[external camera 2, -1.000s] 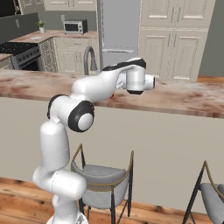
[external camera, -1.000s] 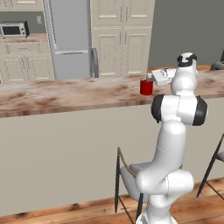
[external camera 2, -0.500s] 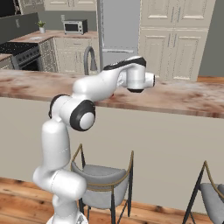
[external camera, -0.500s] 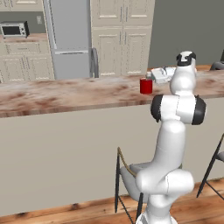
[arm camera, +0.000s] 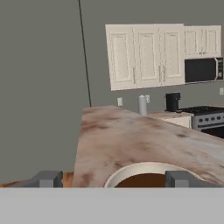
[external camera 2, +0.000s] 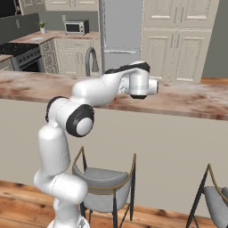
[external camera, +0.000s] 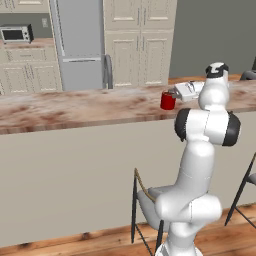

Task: Pick up the marshmallow and place it in the cup of hot chocolate on the dining counter.

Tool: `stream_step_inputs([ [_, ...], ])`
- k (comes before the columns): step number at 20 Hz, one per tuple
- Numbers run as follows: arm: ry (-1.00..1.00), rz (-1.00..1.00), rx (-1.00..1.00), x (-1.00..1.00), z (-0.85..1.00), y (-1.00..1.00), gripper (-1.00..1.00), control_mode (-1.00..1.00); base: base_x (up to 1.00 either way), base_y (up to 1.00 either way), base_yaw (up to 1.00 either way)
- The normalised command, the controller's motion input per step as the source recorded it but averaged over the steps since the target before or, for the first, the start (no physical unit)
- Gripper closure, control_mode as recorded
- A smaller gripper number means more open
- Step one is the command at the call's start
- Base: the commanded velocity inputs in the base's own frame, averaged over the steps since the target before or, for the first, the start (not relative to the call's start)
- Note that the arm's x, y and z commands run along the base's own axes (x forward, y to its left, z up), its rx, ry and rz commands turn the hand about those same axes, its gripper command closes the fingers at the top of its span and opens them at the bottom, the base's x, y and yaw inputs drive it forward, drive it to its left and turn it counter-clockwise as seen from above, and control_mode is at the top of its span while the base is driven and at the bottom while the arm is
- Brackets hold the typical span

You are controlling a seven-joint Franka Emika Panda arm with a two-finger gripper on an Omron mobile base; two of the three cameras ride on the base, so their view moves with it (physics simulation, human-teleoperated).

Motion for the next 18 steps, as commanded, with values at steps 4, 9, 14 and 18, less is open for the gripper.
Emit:
stream_step_inputs([
  [4,0.0,0.0,0.0,-0.01,-0.03,0.02,-1.0,-1.0,0.0,0.0,0.0],
  [9,0.0,0.0,0.0,0.02,0.0,0.15,-1.0,-1.0,0.0,0.0,0.0],
  [14,-0.04,0.0,0.0,-0.08,0.26,0.0,-1.0,-1.0,0.0,0.0,0.0],
  [18,-0.12,0.0,0.0,-0.26,0.52,0.0,-1.0,-1.0,0.0,0.0,0.0],
])
